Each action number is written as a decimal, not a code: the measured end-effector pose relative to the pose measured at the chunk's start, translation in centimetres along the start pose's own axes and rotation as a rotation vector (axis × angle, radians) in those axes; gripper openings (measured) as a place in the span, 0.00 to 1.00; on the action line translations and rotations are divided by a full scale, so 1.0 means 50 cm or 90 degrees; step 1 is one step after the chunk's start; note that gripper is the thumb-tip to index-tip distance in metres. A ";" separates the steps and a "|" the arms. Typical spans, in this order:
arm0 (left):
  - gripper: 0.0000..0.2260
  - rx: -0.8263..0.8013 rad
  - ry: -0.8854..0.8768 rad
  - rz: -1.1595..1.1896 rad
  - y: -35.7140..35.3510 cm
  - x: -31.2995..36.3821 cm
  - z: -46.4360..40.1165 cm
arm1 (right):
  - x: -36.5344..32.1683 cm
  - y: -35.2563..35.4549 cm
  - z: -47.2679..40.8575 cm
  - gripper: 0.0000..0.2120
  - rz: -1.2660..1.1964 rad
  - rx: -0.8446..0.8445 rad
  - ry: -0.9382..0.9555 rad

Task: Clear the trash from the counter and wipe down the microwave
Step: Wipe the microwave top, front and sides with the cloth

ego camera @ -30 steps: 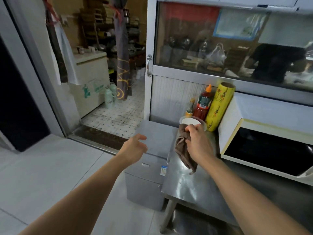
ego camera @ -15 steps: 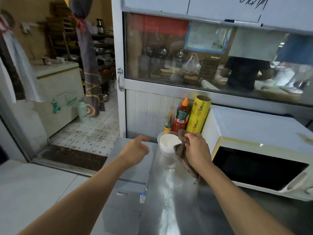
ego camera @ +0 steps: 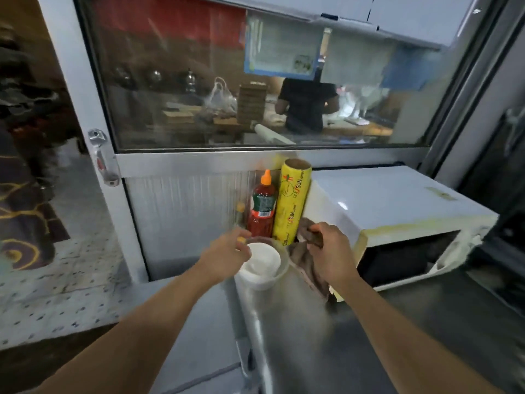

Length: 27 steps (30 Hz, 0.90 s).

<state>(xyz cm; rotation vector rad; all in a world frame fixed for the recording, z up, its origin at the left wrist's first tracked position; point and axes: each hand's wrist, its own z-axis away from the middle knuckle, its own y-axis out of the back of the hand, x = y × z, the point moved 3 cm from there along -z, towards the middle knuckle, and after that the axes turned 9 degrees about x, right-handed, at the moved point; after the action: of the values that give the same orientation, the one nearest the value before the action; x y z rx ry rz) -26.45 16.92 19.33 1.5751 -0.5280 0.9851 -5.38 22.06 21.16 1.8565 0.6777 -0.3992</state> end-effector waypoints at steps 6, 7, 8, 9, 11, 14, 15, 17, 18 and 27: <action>0.16 -0.131 -0.105 -0.007 0.026 0.014 -0.077 | -0.047 -0.001 0.011 0.16 -0.148 0.095 -0.173; 0.15 -0.140 -0.113 -0.003 0.028 0.020 -0.085 | -0.051 0.001 0.016 0.16 -0.165 0.102 -0.193; 0.15 -0.145 -0.124 -0.002 0.026 0.026 -0.092 | -0.052 0.003 0.021 0.17 -0.175 0.108 -0.213; 0.14 -0.154 -0.135 -0.001 0.021 0.031 -0.099 | -0.052 0.005 0.025 0.17 -0.188 0.113 -0.230; 0.13 -0.178 -0.163 0.017 0.000 0.043 -0.114 | -0.043 0.009 0.032 0.17 -0.209 0.121 -0.261; 0.14 -0.220 -0.201 -0.016 -0.025 0.067 -0.127 | -0.014 0.023 0.037 0.17 -0.192 0.144 -0.283; 0.14 -0.246 -0.209 -0.014 -0.034 0.072 -0.135 | -0.003 0.029 0.034 0.17 -0.172 0.150 -0.284; 0.12 -0.278 -0.222 -0.018 -0.054 0.080 -0.157 | 0.015 0.039 0.022 0.18 -0.132 0.170 -0.274; 0.12 -0.279 -0.227 -0.033 -0.059 0.084 -0.168 | 0.021 0.043 0.012 0.17 -0.119 0.182 -0.267; 0.17 -0.222 -0.271 -0.102 -0.102 0.127 -0.267 | 0.042 0.037 -0.120 0.15 -0.105 0.261 -0.185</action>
<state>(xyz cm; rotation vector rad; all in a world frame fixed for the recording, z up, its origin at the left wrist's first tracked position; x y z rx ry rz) -23.11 32.01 21.63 1.4809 -0.8054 0.4050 -2.85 27.67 23.57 2.0717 0.5785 -0.9544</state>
